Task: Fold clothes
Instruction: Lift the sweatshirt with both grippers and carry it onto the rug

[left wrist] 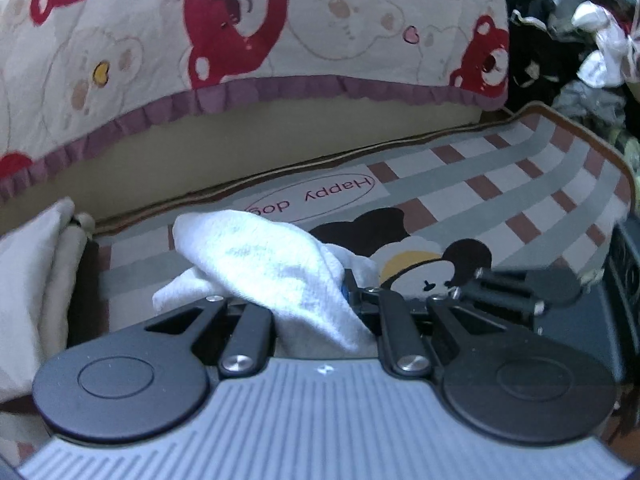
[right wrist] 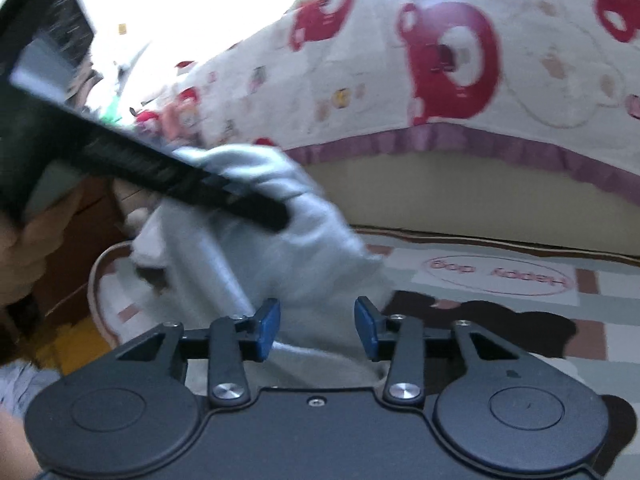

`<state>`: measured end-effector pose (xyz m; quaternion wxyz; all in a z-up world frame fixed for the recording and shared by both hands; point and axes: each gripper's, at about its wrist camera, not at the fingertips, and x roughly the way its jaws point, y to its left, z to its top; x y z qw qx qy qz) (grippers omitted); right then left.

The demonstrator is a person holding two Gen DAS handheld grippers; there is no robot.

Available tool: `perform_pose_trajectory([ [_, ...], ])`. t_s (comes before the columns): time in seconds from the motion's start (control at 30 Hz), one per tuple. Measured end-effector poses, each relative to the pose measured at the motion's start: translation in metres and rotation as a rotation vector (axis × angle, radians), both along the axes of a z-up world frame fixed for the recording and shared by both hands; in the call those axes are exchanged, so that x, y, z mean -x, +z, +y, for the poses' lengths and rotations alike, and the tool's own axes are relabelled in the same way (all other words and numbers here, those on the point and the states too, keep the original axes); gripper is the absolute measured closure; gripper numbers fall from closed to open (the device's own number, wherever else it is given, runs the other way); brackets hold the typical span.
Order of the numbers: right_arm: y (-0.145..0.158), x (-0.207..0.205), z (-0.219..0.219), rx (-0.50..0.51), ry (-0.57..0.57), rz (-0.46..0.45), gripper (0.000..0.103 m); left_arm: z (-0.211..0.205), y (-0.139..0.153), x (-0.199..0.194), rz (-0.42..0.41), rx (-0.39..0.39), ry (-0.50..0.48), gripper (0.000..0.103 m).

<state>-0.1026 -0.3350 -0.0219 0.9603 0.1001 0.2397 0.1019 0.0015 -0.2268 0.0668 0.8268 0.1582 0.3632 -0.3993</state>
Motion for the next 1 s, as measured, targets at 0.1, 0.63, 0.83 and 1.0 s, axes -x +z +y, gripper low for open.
perform_pose_trajectory([
  [0.1,-0.001,-0.002,0.014,0.059,0.041,0.003,0.045,0.001,-0.006,-0.005,0.030,0.017,0.012,0.090],
  [0.63,-0.017,-0.015,0.025,0.230,0.011,0.013,0.088,0.009,-0.026,-0.013,0.146,0.118,0.033,0.090],
  [0.83,-0.010,-0.013,0.022,0.305,-0.053,-0.032,0.098,0.009,-0.022,-0.013,0.099,0.102,0.039,0.088],
  [1.0,-0.009,-0.017,-0.003,0.219,-0.144,-0.036,0.099,0.012,-0.038,-0.019,0.059,0.082,0.081,0.079],
])
